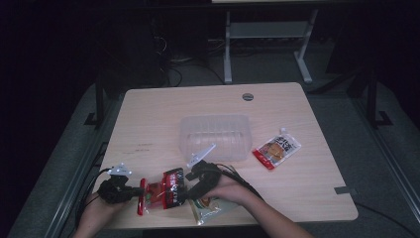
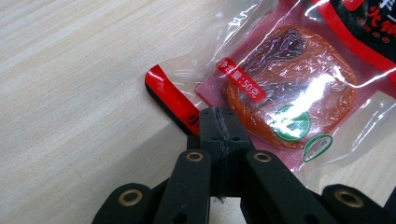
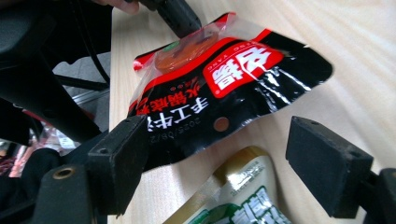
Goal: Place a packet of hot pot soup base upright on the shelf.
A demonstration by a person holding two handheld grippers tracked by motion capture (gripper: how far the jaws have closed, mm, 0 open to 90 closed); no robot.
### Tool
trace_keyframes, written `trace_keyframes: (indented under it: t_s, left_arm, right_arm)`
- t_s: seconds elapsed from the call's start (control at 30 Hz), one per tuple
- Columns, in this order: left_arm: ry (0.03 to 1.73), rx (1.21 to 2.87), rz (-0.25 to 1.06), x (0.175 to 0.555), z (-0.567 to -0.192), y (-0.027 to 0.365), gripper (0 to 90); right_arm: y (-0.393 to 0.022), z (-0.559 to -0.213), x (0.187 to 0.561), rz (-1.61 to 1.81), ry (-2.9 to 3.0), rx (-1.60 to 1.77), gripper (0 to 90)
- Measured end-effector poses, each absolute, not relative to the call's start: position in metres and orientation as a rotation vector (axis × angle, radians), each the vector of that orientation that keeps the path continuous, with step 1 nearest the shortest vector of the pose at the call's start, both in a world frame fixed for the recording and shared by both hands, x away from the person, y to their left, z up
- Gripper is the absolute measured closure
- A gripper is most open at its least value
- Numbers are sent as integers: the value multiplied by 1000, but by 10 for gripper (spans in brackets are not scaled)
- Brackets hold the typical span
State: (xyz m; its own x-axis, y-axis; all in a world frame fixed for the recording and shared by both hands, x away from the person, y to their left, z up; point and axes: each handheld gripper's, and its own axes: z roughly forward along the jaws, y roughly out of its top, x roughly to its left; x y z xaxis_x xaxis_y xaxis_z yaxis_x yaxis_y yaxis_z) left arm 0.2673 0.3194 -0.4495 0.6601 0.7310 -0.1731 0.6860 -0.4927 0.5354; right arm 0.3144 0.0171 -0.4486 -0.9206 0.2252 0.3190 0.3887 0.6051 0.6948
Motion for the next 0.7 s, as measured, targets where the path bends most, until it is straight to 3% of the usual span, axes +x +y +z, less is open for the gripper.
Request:
trace_keyframes:
  t_s: [0.23, 0.3, 0.33, 0.37, 0.4, 0.43, 0.7]
  left_arm:
    - [1103, 2288, 98, 266, -450, 319, 897]
    - [1102, 2287, 97, 266, -450, 319, 897]
    - [1102, 2287, 97, 266, -450, 319, 897]
    - [1102, 2284, 92, 266, -450, 320, 897]
    - [1102, 2284, 92, 266, -450, 320, 897]
    - [1101, 2283, 90, 266, -450, 321, 897]
    - [1114, 2269, 90, 266, -451, 320, 897]
  right_arm:
    - [26, -452, 318, -1228, -2561, -506, 313]
    - [30, -455, 319, -1244, -2534, -488, 402]
    - [30, -455, 319, -1244, -2534, -488, 402]
    - [32, -454, 319, -1256, -2533, -486, 481]
    - [32, -454, 319, -1256, -2533, -486, 481]
    - [32, -452, 319, -1272, -2530, -472, 564]
    - [37, -449, 318, -1296, -2512, -436, 713]
